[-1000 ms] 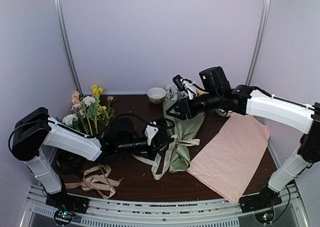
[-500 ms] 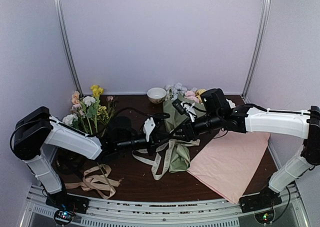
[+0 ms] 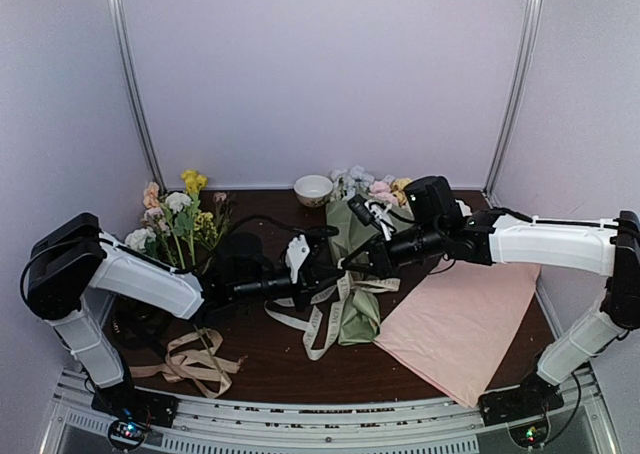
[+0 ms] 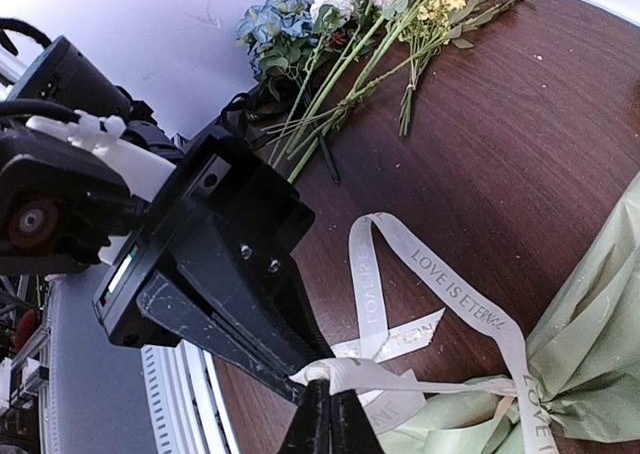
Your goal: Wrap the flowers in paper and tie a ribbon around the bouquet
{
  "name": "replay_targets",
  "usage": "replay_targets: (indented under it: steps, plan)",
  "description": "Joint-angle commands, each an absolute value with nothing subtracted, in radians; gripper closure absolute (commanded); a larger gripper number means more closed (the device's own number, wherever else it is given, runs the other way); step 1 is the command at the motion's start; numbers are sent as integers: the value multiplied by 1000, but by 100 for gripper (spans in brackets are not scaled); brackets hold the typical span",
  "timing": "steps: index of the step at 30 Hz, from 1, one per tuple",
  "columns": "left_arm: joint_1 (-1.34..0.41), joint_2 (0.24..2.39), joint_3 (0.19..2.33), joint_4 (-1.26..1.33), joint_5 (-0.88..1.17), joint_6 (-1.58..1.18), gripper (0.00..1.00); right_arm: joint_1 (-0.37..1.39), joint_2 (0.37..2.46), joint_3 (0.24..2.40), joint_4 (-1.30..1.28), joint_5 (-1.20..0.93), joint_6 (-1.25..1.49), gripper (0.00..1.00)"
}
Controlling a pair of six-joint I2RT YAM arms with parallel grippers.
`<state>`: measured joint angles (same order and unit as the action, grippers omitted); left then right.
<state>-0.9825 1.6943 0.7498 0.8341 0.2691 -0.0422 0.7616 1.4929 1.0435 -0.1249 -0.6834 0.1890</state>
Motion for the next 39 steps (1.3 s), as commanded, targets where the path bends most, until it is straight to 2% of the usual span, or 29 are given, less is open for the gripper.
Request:
replay_targets:
  steps: [1,4,7,8,10,14,16,22,25,27,29,30,31,32,35,39]
  plan:
    - [-985,1690,752,861,288,-26,100,752,1477,1031,-83,-702,210,100]
    - [-983,1682,766,814,280,-30,97,750,1480,1030,-91,-681,215,100]
    - [-978,1632,788,651,206,-62,32,746,1489,1034,-118,-645,212,100]
    - [-975,1599,799,570,156,-77,19,745,1491,1033,-123,-635,212,100]
    - [-960,1553,829,363,41,-111,12,741,1495,1028,-127,-623,214,100]
    - [-882,1522,871,-56,-125,-236,10,738,1505,1030,-133,-609,216,100]
    - [-823,1533,863,-170,-135,-321,10,739,1511,1039,-141,-601,215,100]
    - [-782,1626,864,-284,-94,-384,13,736,1525,1053,-143,-601,222,100]
    - [-782,1678,868,-271,-81,-376,21,736,1527,1060,-157,-597,218,100]
    - [-783,1716,871,-261,-87,-367,31,736,1524,1059,-161,-592,218,100]
    - [-782,1735,870,-247,-76,-348,48,737,1523,1059,-165,-582,219,100]
    - [-782,1740,870,-248,-70,-338,60,735,1524,1059,-168,-577,220,100]
    - [-782,1740,870,-254,-69,-331,74,735,1525,1061,-172,-572,222,100]
    - [-783,1732,868,-262,-68,-324,97,733,1527,1061,-173,-569,224,100]
    - [-821,1642,855,-280,-61,-273,100,721,1532,1066,-173,-549,241,100]
    - [-1035,1476,899,-334,-44,-101,100,692,1548,1082,-166,-526,276,100]
